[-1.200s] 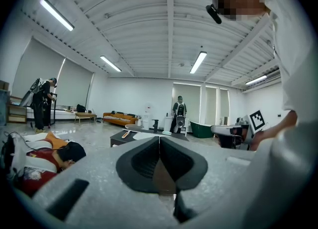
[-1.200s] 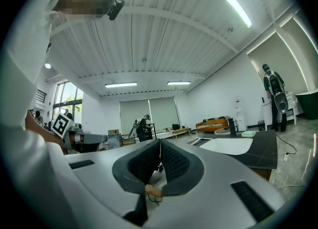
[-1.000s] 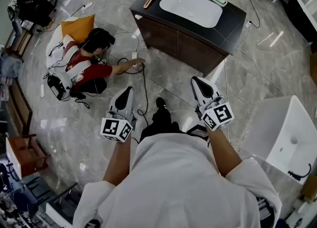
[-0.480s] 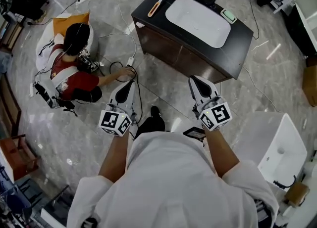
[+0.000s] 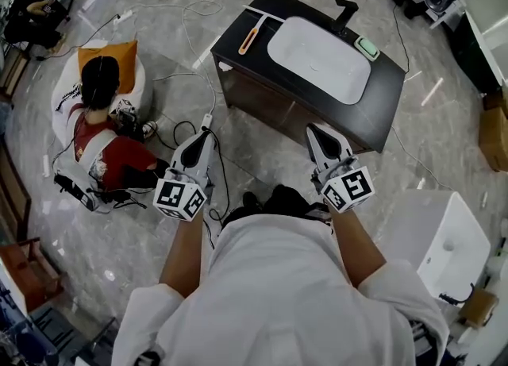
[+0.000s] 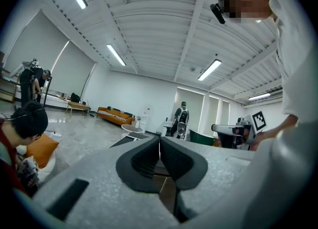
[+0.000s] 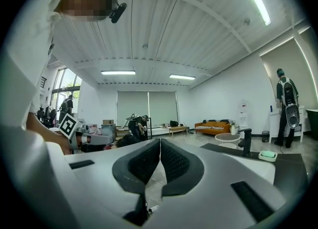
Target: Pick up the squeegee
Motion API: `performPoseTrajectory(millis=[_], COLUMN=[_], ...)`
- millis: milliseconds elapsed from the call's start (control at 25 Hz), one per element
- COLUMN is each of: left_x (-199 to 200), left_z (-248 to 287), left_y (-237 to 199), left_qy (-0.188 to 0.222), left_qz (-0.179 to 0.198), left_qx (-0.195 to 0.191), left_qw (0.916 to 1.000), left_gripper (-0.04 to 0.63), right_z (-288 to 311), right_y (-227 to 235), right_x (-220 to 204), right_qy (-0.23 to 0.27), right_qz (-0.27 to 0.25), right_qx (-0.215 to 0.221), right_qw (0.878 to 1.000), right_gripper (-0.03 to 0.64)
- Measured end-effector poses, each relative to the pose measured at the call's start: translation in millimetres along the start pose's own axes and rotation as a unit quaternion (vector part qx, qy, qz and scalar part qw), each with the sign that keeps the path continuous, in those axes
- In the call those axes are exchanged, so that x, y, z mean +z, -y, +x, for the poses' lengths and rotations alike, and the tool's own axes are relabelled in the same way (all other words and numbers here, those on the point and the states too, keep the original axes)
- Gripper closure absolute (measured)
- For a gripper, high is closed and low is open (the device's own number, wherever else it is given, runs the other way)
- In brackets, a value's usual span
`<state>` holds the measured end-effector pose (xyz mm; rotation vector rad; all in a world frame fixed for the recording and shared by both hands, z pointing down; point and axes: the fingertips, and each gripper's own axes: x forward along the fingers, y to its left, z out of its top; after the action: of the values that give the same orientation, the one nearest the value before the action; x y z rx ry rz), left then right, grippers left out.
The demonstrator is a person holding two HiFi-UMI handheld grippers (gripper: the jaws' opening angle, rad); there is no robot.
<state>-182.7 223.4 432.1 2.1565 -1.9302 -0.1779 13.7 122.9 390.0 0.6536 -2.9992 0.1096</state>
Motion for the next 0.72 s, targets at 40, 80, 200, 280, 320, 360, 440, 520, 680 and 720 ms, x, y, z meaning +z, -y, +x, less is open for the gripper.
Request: performPoseTrajectory(millis=[40,80,200,280,320,360,440,520,680,720], left_x=[1,1,1,3,6,9,17,24,36,37], left_z=[4,10,34,53,64,75,101,127,181,195], left_y=[-5,-9,-18,-23,-26,-29,-34,-40,-57,-60], left_qy=[0.0,-0.001,-0.003,-0.006,-0.007,-0.009,-0.014,-0.02,-0.035,-0.038], left_qz=[-0.001,-0.002,-0.003,0.001,0.004,0.007,0.014,0.023,0.037,0.034], left_qx=[0.0,0.0,-0.006,-0.011,-0.013,-0.015,-0.019,-0.023,-0.026,-0.027], left_qw=[1.0,1.0,1.0,0.9999,0.9999,0.9998,0.9996,0.9993,0.9984,0.9983], left_gripper=[0.578,0.578,0.578,0.578,0.578,0.578,0.578,0.577,0.577,0.577], right_z=[5,10,27,41,47,55,70,86,120,126], right_y=[4,9,26,39,46,55,78,102,145,156], right_x=[1,1,-1,-3,-3,-3,-1,3,17,19], right_qy=[0.001,0.001,0.005,0.009,0.012,0.013,0.016,0.022,0.039,0.041], right_qz=[0.0,0.001,0.004,0.009,0.01,0.01,0.009,0.005,-0.007,-0.005], right_qx=[-0.001,-0.003,-0.003,-0.002,-0.001,0.0,-0.002,-0.004,-0.002,0.0], right_qw=[1.0,1.0,1.0,1.0,1.0,1.0,1.0,1.0,0.999,0.999], right_gripper=[0.601,0.601,0.601,0.601,0.601,0.601,0.601,0.601,0.601,0.601])
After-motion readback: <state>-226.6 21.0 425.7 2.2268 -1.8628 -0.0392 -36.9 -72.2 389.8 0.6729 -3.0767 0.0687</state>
